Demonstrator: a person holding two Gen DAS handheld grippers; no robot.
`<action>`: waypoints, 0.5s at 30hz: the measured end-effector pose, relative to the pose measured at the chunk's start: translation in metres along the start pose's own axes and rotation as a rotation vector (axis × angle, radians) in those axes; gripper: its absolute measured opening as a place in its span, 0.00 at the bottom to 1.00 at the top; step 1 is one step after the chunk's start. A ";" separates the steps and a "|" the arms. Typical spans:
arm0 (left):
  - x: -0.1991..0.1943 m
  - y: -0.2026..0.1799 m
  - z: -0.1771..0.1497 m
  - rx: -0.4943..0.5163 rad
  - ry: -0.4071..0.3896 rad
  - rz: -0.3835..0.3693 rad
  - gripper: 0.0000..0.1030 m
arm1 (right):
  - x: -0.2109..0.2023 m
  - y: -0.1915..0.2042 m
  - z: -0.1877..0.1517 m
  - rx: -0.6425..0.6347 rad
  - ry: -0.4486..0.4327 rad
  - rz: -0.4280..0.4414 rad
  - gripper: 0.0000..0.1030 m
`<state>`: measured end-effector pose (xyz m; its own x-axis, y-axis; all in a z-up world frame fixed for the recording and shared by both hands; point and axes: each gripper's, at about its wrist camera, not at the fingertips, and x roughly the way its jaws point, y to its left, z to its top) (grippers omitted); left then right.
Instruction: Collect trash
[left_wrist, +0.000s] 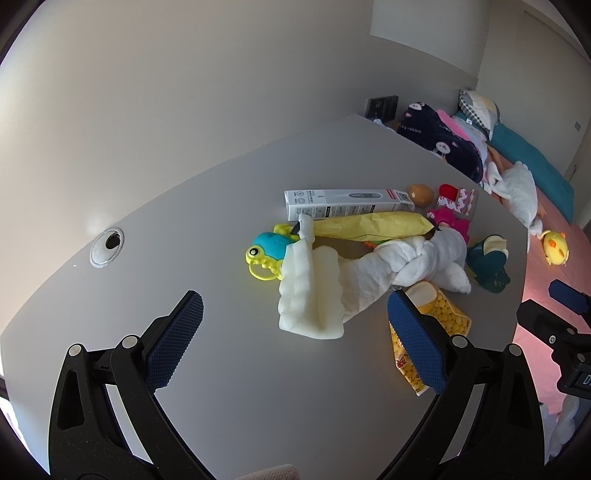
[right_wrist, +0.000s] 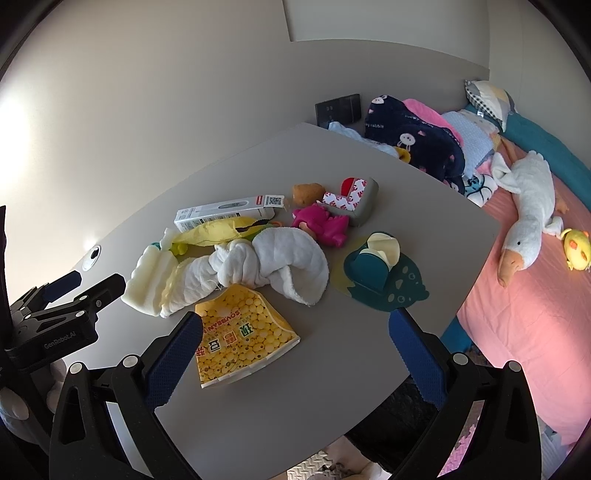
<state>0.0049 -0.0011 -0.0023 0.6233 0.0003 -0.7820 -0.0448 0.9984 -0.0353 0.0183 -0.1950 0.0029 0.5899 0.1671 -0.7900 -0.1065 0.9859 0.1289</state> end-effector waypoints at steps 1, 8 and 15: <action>0.001 0.001 0.000 -0.005 0.005 -0.003 0.94 | 0.000 -0.001 0.000 0.000 0.001 0.000 0.97; 0.002 0.003 -0.001 -0.015 0.008 -0.003 0.94 | 0.001 -0.002 0.000 0.000 0.003 0.000 0.97; 0.003 0.006 -0.001 -0.016 0.011 0.002 0.94 | 0.004 -0.002 -0.001 -0.001 0.008 0.001 0.97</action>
<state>0.0059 0.0045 -0.0052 0.6147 0.0016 -0.7888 -0.0588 0.9973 -0.0437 0.0205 -0.1962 -0.0009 0.5834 0.1683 -0.7946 -0.1084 0.9857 0.1292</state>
